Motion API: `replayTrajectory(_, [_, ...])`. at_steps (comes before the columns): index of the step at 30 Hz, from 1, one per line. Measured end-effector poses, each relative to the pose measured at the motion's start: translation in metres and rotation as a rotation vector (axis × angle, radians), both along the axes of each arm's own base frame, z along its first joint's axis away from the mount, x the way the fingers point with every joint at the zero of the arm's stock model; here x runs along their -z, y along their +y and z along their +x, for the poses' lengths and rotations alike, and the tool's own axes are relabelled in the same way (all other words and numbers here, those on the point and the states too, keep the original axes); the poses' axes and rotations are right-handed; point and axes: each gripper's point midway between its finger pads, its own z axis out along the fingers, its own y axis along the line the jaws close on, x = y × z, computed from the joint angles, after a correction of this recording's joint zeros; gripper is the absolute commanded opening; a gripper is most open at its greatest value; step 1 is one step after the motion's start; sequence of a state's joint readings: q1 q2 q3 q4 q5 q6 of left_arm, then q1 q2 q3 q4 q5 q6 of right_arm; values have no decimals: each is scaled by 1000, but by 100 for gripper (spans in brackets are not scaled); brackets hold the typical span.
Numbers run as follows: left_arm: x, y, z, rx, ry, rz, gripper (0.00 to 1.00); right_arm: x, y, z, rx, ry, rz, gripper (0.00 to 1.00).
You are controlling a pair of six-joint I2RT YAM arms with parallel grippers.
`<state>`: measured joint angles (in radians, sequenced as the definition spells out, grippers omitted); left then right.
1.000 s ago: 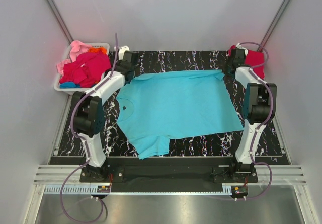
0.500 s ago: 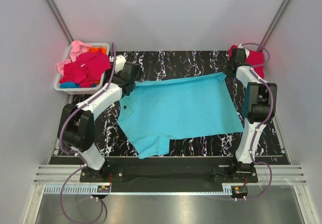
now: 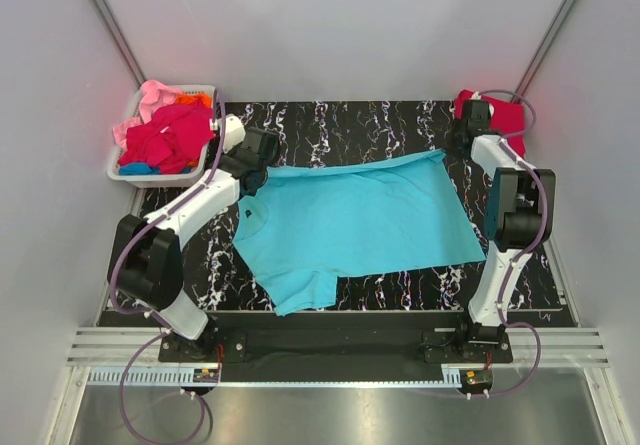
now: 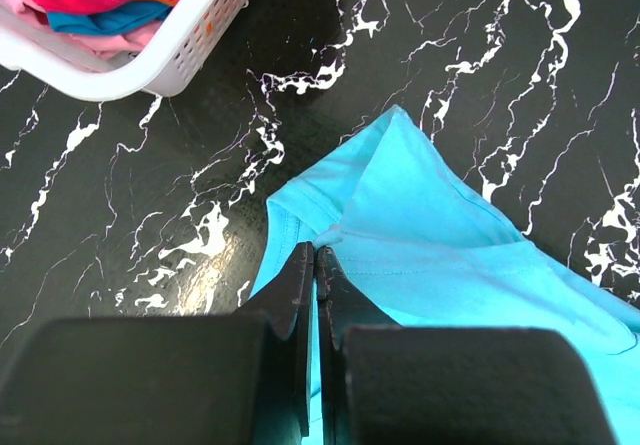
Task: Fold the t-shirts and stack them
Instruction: Fold the tshirt
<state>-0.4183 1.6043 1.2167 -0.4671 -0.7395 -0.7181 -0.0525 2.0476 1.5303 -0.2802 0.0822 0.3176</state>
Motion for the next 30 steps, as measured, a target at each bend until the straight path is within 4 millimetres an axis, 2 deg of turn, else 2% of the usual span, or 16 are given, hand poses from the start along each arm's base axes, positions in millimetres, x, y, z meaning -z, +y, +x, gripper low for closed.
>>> replayTrajectory(5, [1,0,-2,-4,6,-3,0,-40,5,2,-30,-80,11,0])
replayTrajectory(12, [2,-1,-2,-4,5,-7,0,-76,6,0,-43,-147,5,0])
replayTrajectory(16, [2,-2,-3,-2,9,-5,0,-69,6,-9,-40,-124,5,0])
replayTrajectory(24, [3,-4,-10,-9,22,-17,0,-38,4,-33,-4,-10,15,0])
replayTrajectory(25, [5,-4,-12,-17,29,-21,9,-35,4,-37,7,5,20,0])
replayTrajectory(28, [11,-2,-22,-44,59,-32,28,-27,2,-46,43,44,27,17])
replayTrajectory(30, [16,1,-30,-73,88,-38,41,-23,1,-52,76,70,34,41])
